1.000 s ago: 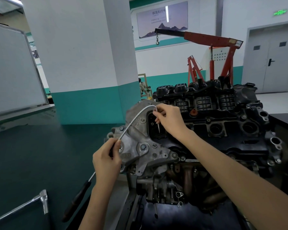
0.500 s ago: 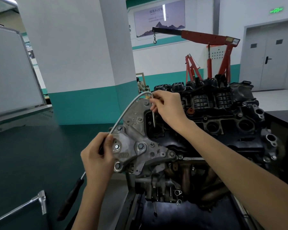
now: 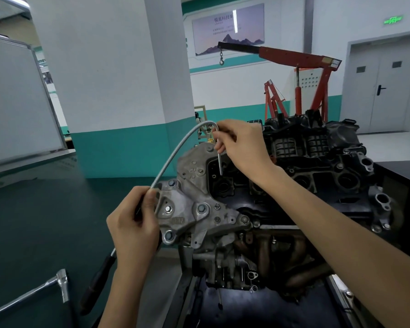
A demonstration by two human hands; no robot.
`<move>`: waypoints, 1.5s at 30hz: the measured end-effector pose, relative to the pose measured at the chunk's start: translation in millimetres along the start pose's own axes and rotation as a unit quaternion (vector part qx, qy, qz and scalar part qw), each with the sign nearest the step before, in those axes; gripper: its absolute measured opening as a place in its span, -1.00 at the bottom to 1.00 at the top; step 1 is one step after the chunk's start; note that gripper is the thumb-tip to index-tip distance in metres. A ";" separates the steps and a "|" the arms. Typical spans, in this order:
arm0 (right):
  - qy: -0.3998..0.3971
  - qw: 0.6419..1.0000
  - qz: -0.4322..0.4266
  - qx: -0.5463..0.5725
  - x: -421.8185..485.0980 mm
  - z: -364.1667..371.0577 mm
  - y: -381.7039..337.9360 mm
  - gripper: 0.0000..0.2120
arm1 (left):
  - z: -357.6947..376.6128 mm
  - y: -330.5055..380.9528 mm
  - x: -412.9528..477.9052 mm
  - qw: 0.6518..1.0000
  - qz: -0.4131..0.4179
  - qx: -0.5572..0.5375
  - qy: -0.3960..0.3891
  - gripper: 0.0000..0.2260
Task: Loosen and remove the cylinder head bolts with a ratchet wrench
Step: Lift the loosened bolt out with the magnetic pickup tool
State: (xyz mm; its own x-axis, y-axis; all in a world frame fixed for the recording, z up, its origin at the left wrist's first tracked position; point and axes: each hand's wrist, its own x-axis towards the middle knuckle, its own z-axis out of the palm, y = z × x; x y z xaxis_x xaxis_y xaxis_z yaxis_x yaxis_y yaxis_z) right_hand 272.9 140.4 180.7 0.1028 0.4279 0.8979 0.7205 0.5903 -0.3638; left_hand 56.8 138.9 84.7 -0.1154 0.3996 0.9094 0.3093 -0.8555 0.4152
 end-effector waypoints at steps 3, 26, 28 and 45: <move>-0.016 0.999 0.010 -0.028 -11.3 6.6 13.1 -0.87 | 4.5 -6.7 -8.7 1.000 -0.019 0.000 -0.019 -0.80; -0.186 0.940 0.065 -0.279 -9.9 22.4 50.9 -0.81 | 30.0 -42.7 -26.5 0.987 -0.130 0.010 -0.098 -0.68; -0.194 0.944 0.069 -0.258 -9.5 19.7 49.8 -0.81 | 28.7 -41.0 -27.1 0.987 -0.119 0.025 -0.100 -0.71; -0.088 0.985 -0.035 -0.146 -17.8 0.9 27.4 -0.86 | 9.6 -15.0 -29.4 0.993 -0.071 -0.013 -0.091 -0.79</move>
State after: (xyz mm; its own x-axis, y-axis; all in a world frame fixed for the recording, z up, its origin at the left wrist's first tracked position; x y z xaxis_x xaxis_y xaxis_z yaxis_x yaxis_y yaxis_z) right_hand 290.2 149.6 154.5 -0.0553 0.5209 0.8518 0.8911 0.4107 -0.1933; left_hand 64.6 143.2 51.5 0.0171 0.5682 0.8227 0.2773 -0.7932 0.5421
